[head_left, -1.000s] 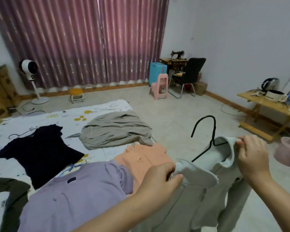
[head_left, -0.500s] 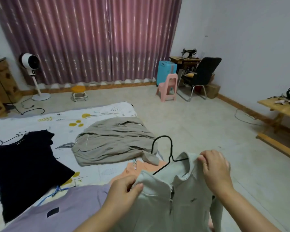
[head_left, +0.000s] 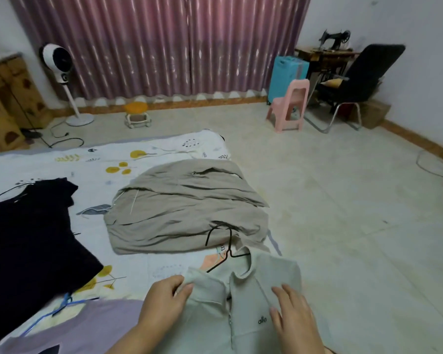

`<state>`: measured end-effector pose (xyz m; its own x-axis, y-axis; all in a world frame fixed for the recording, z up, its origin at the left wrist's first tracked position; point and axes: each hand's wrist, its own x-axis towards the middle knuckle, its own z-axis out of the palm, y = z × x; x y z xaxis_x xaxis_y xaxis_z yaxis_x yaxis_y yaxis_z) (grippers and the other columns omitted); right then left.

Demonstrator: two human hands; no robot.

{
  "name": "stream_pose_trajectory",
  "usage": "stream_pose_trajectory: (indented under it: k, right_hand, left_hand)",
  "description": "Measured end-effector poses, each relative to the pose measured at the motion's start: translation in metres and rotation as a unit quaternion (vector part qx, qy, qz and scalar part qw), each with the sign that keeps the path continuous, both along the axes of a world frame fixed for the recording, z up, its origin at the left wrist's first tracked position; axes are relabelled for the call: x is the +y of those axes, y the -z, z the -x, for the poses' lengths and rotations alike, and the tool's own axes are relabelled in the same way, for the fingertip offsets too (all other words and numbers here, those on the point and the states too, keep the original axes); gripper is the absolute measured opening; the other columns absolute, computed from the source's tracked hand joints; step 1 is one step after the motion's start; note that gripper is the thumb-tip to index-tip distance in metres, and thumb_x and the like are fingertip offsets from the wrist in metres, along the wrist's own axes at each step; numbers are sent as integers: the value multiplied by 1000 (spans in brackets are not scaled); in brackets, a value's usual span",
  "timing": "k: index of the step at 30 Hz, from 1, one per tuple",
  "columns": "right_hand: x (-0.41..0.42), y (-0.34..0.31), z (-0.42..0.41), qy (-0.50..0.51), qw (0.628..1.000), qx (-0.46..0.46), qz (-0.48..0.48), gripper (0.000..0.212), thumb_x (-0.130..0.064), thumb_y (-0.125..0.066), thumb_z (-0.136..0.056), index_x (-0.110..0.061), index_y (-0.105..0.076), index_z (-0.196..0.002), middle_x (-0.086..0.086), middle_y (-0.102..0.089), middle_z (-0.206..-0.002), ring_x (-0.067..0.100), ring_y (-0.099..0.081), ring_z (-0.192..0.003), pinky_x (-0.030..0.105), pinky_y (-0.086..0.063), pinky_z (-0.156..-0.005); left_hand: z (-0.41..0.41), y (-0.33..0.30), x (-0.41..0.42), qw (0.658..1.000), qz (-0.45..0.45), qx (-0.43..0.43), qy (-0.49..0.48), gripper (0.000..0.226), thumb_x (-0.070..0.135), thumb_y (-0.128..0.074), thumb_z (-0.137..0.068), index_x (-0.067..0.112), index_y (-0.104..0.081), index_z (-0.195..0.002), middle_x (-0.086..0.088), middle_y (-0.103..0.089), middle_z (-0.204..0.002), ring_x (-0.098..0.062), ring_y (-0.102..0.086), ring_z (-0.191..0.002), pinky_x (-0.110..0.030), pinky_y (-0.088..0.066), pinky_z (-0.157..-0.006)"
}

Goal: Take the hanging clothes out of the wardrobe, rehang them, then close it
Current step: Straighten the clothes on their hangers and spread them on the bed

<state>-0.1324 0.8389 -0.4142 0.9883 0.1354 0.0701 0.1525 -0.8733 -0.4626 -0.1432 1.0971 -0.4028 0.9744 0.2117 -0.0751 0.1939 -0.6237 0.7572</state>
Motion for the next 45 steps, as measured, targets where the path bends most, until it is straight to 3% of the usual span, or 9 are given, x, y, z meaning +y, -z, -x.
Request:
stream_pose_trajectory:
  k: [4,9,12,15,19,21,24,30,45]
  right_hand:
    - [6,66,-8,-47,998,-7,47,19,-21,-35,-84,-21,-47,-98,11,-67,-93,25,-68,-74,23,-49,-43]
    - [13,123,-18,-73,983,128,111,49,-38,-34,-56,-18,-46,-99,14,-73,-86,26,-72,-68,33,-54,-44]
    - [15,148,-19,-60,976,154,140,49,-41,-36,-60,-18,-48,-103,13,-73,-93,26,-72,-76,38,-56,-52]
    - [16,163,-21,-75,959,193,196,49,-39,-71,-56,-15,-66,-98,13,-72,-96,29,-71,-78,41,-56,-55]
    - [16,171,-23,-68,959,180,208,67,-33,-93,-28,-12,-75,-89,14,-72,-96,29,-71,-79,41,-57,-53]
    - [17,155,-24,-93,950,184,236,67,-37,-91,-40,-11,-72,-100,18,-68,-108,31,-69,-91,44,-58,-63]
    - [18,130,-27,-116,940,226,230,52,-39,-46,-94,-15,-36,-139,13,-25,-152,28,-31,-137,40,-33,-107]
    - [16,69,-34,-140,933,266,196,29,-24,-33,-97,-13,-50,-118,9,-54,-120,27,-52,-112,30,-41,-85]
    - [55,-136,13,-212,944,185,174,30,-26,-40,-96,-14,-53,-120,7,-58,-122,26,-58,-107,32,-46,-83]
  left_hand:
    - [-28,57,10,996,-39,50,-56,36,36,-57,-82,14,-44,-57,1,-42,-52,-18,-44,-58,-32,-34,-56]
    - [-47,116,11,972,-196,115,-56,37,31,-45,-94,20,-30,-63,4,-43,-60,-23,-47,-70,-32,-29,-55]
    - [-48,132,5,954,-250,155,-54,10,27,-48,-92,17,-51,-90,-5,-59,-90,-30,-56,-92,-34,-39,-70]
    - [-43,150,-2,944,-314,78,-69,43,16,-70,-73,4,-56,-112,-18,-59,-105,-37,-56,-93,-41,-46,-75]
    - [-25,156,-17,910,-394,11,131,39,34,-43,-76,17,-65,-102,-10,-64,-111,-25,-48,-105,-38,-32,-85]
    - [-17,150,-24,889,-401,125,181,49,42,-35,-81,18,-69,-107,-9,-64,-120,-25,-55,-113,-42,-35,-97]
    - [-17,138,-32,875,-381,222,200,52,37,-31,-97,14,-30,-144,-10,-21,-154,-23,-21,-142,-40,-14,-115]
    - [-15,72,-53,918,-228,288,149,32,29,-36,-97,10,-51,-117,-9,-55,-123,-28,-50,-113,-33,-40,-87]
    - [82,-129,-30,956,-193,217,47,35,36,-40,-96,20,-53,-123,-3,-57,-127,-23,-53,-114,-30,-43,-89]
